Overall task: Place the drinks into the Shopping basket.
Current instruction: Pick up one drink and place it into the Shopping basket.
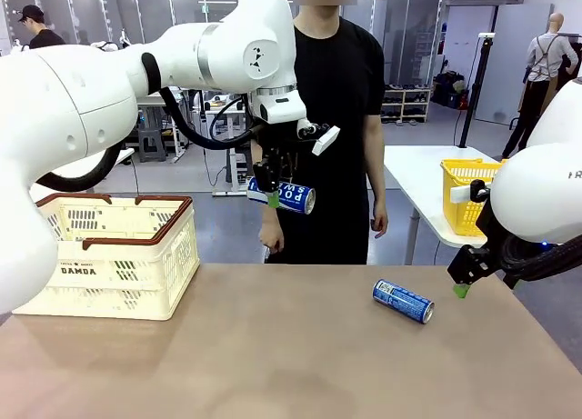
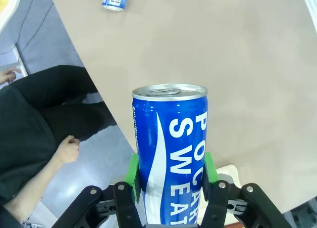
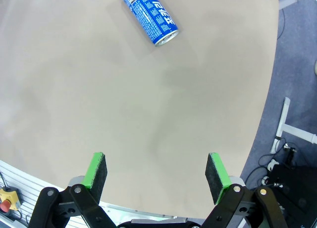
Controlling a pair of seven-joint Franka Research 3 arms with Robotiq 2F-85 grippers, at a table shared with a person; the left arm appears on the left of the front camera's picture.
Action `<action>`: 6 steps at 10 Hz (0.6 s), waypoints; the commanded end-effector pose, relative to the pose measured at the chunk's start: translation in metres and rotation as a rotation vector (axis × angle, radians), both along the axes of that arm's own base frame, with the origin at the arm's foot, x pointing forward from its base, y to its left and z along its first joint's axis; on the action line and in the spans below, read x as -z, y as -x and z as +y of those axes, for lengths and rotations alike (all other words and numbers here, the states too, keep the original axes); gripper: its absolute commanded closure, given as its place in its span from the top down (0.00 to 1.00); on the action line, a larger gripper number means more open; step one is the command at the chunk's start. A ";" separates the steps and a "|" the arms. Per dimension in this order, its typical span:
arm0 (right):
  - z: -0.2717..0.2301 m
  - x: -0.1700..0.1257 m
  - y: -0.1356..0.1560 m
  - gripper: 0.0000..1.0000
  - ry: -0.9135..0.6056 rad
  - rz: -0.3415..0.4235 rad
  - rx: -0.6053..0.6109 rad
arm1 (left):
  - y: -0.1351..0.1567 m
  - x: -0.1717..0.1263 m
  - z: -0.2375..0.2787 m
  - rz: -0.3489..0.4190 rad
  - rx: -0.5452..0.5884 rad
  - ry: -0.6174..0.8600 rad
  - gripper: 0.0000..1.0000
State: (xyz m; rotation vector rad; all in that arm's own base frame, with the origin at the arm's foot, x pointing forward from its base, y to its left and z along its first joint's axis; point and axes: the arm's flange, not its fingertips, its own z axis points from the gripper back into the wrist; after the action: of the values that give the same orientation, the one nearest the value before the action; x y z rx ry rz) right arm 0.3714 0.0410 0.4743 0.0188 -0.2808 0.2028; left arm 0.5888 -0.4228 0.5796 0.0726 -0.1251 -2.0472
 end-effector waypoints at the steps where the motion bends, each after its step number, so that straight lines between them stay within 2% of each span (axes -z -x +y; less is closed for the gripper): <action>1: -0.002 -0.001 -0.001 1.00 0.007 0.002 -0.016 | -0.001 -0.009 0.005 -0.011 -0.009 0.007 0.00; 6: -0.002 -0.001 -0.001 1.00 0.007 0.002 -0.016 | -0.001 -0.009 0.005 -0.011 -0.009 0.007 0.00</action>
State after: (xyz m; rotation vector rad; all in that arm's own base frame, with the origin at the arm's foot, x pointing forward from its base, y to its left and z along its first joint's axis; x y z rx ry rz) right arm 0.3714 0.0410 0.4743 0.0188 -0.2808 0.2028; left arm 0.5911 -0.4196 0.5796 0.0740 -0.1243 -2.0414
